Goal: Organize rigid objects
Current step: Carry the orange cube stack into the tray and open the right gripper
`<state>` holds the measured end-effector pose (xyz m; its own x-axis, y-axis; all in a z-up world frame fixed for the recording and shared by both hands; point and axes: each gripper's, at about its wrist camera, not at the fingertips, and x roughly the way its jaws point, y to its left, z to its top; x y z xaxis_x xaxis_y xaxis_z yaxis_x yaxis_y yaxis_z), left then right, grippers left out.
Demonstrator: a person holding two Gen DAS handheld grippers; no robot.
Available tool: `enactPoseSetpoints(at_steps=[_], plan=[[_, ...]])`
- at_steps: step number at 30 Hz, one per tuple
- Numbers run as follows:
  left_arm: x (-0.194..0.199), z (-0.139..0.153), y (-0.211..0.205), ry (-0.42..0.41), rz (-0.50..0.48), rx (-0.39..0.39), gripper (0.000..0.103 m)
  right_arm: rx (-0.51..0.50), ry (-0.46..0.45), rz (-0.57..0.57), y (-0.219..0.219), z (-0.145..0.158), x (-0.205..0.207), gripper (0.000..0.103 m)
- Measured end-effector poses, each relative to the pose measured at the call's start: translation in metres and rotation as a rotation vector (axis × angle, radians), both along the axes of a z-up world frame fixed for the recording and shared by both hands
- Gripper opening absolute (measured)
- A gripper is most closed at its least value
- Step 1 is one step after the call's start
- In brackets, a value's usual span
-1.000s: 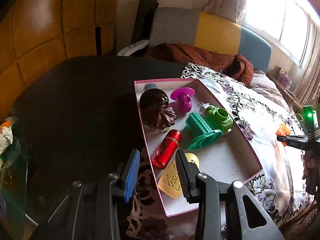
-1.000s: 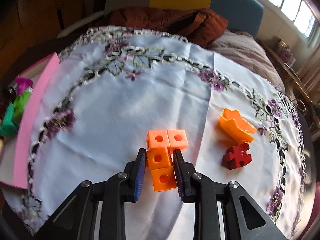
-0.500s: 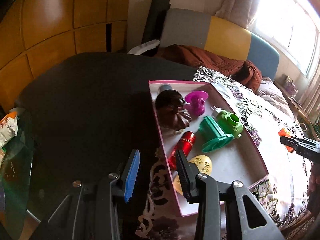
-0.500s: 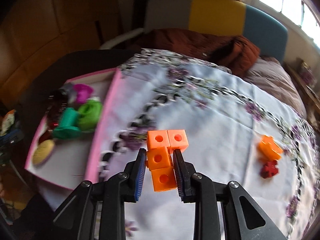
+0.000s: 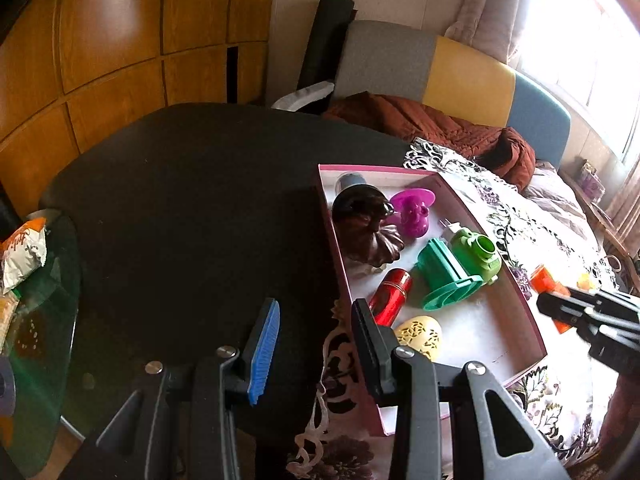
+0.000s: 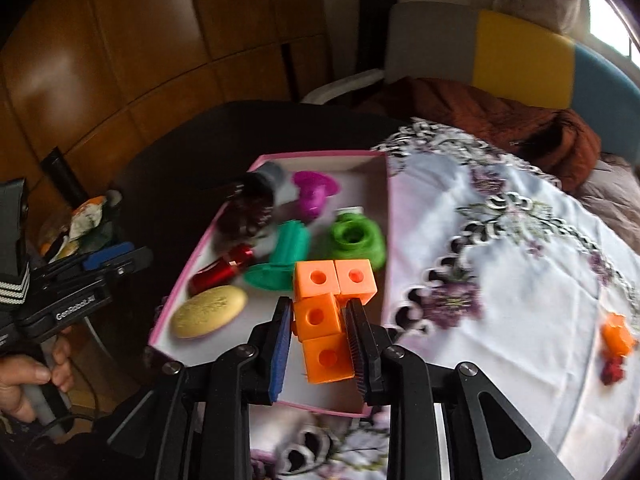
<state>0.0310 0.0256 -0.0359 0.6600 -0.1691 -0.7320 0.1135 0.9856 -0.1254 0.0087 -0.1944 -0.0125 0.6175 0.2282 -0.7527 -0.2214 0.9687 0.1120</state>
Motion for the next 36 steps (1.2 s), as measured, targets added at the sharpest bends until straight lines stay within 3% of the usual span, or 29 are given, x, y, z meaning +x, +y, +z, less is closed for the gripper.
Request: enactPoseSetpoints(at_steps=[12,26,36], plan=[[-0.001,0.003,0.017,-0.007,0.043,0.006,0.037,0.019,0.052,0.051,0.024,-0.016,0.008,0.027],[-0.001,-0.002,0.019,0.007,0.042,-0.003,0.037,-0.082,0.174,0.097,0.058,-0.059,0.015,0.028],[-0.003,-0.003,0.015,0.009,0.022,0.000,0.037,-0.085,0.149,0.083,0.061,-0.061,0.013,0.028]])
